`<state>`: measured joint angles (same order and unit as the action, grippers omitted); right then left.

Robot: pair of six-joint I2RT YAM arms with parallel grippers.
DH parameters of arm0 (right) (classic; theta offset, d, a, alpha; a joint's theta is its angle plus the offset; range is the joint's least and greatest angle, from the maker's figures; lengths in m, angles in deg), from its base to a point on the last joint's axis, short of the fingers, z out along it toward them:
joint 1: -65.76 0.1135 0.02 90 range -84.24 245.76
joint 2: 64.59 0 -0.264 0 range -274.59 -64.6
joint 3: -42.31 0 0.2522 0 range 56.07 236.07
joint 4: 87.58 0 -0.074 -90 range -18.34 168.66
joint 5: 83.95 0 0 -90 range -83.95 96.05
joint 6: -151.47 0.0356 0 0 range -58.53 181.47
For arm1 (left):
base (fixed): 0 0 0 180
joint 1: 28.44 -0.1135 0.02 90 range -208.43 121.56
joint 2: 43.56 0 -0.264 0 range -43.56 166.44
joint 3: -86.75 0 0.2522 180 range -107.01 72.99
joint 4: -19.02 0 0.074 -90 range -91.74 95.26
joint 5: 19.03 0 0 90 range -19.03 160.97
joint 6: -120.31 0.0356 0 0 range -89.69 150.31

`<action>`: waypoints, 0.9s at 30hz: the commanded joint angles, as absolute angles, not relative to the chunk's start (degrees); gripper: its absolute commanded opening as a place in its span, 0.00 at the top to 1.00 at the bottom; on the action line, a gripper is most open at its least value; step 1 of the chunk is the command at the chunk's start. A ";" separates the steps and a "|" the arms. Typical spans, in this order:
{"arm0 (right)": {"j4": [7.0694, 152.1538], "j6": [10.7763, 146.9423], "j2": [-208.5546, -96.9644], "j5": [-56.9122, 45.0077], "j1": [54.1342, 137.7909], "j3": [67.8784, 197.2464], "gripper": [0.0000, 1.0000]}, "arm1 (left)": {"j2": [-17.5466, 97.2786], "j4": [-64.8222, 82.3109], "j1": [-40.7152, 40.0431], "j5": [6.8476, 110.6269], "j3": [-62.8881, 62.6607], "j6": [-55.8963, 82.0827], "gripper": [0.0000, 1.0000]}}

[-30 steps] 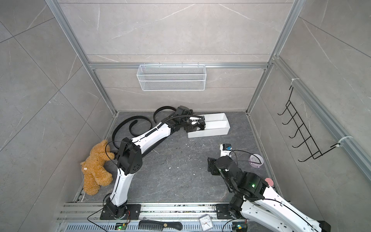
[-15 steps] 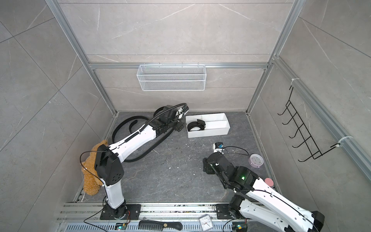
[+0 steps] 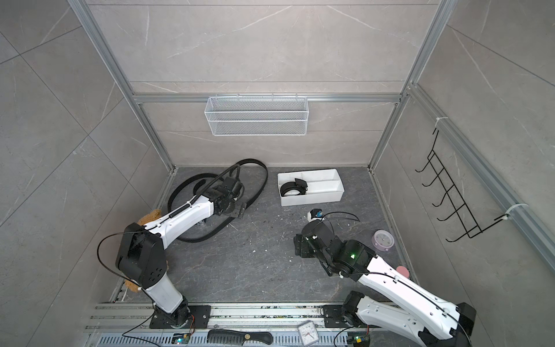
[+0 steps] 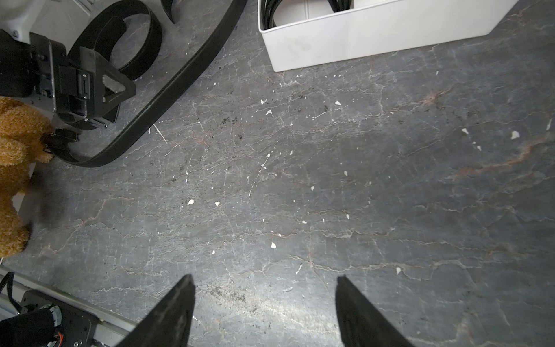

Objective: Place the belts into the storage roll
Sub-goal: Move the belt at the center of the board.

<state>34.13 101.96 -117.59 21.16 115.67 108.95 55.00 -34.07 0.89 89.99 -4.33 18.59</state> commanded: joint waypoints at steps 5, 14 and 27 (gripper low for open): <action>30.74 101.99 -117.16 20.70 115.85 111.75 0.26 | 60.94 -32.68 -1.60 84.16 -3.74 14.53 0.11; 21.14 99.30 -116.98 26.79 114.74 119.05 0.22 | 68.18 -32.05 -5.39 77.55 -4.38 13.01 0.19; 24.41 97.36 -121.57 24.32 113.72 119.21 0.21 | 63.73 -28.68 -2.23 67.01 4.66 6.06 0.84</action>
